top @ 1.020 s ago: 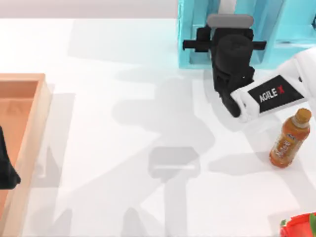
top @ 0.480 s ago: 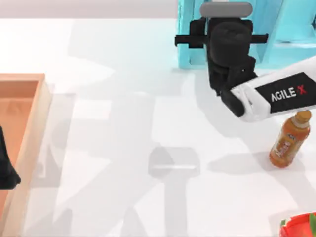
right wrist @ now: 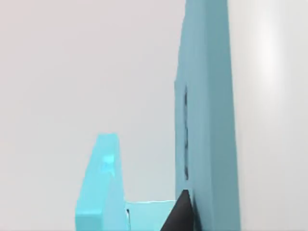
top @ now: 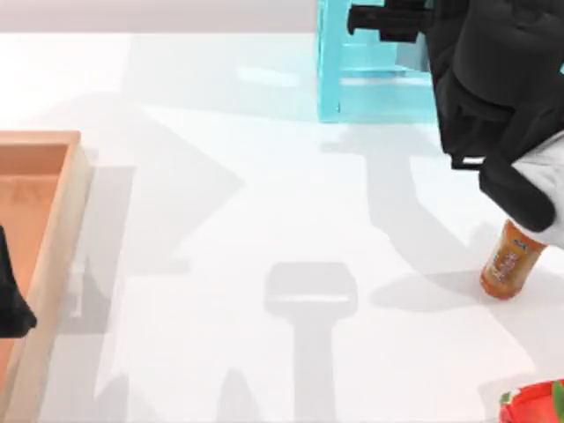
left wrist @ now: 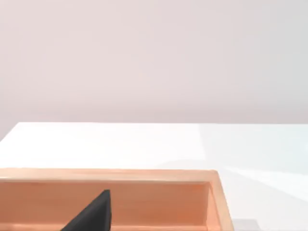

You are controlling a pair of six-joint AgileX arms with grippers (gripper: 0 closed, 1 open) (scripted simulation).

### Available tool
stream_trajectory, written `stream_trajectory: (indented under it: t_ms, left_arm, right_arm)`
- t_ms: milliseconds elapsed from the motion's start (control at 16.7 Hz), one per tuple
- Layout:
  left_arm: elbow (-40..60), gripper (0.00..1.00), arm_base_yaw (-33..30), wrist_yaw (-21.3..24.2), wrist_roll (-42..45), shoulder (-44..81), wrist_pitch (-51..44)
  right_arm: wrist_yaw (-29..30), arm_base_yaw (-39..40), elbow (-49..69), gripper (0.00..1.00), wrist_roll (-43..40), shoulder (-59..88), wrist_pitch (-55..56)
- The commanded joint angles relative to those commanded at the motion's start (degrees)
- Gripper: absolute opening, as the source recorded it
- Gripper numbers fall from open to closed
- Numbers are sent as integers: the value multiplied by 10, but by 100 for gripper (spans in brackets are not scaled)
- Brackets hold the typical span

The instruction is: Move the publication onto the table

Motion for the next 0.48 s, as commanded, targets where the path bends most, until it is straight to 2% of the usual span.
stream_trajectory:
  t_ms: [240,480]
  left_arm:
    - [0,100,0,0,0,0,0]
    - [0,100,0,0,0,0,0]
  right_arm:
    - [28,30,-51,0,1,-58,-43]
    - [27,27,-50,0,2,-54,-42]
